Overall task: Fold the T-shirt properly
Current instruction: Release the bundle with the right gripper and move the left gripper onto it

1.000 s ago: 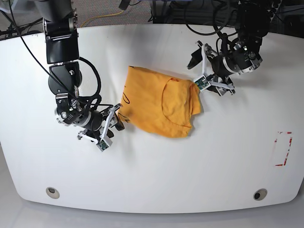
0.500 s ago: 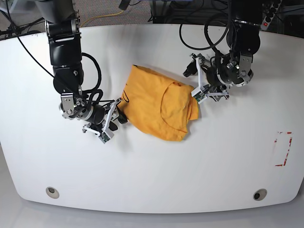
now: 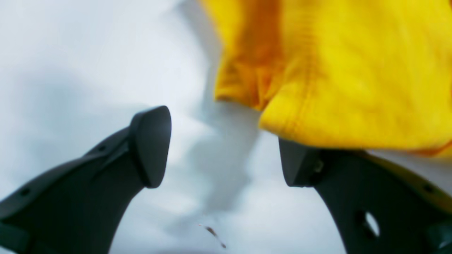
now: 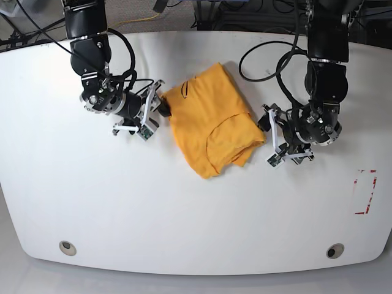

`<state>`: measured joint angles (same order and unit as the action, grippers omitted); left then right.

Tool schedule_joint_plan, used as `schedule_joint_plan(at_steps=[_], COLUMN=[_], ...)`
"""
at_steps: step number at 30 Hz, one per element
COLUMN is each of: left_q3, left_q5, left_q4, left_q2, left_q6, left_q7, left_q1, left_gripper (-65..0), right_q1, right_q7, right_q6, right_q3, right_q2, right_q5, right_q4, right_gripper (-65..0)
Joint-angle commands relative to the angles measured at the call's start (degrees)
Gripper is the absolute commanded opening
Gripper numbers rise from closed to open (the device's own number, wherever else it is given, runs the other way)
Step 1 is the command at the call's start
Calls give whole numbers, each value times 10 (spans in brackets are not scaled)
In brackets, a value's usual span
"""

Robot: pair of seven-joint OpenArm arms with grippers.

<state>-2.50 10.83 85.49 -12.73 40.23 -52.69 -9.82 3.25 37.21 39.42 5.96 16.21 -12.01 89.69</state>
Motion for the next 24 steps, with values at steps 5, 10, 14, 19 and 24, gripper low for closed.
schedule_joint_plan(at_steps=[5, 10, 14, 19, 24], left_q3=[46, 72, 74, 70, 41], left_q5=[4, 3, 5, 3, 2], left_q4=[11, 66, 149, 239, 260], left_q2=[-8, -7, -4, 40, 83], left_q6=[-2, -2, -2, -2, -2], left_q7=[9, 7, -46, -78, -82], left_q1=[-34, -31, -17, 5, 38], left_gripper=[-211, -211, -211, -206, -203], right_q1=[33, 44, 42, 31, 30], right_q7=[44, 52, 59, 88, 90], right_q6=[4, 4, 4, 4, 6], right_q3=[2, 3, 12, 38, 31], right_q2=[-49, -96, -104, -91, -67], right_q5=[-4, -4, -5, -5, -10], right_q4=[65, 67, 78, 94, 100], right_gripper=[-396, -396, -396, -396, -396])
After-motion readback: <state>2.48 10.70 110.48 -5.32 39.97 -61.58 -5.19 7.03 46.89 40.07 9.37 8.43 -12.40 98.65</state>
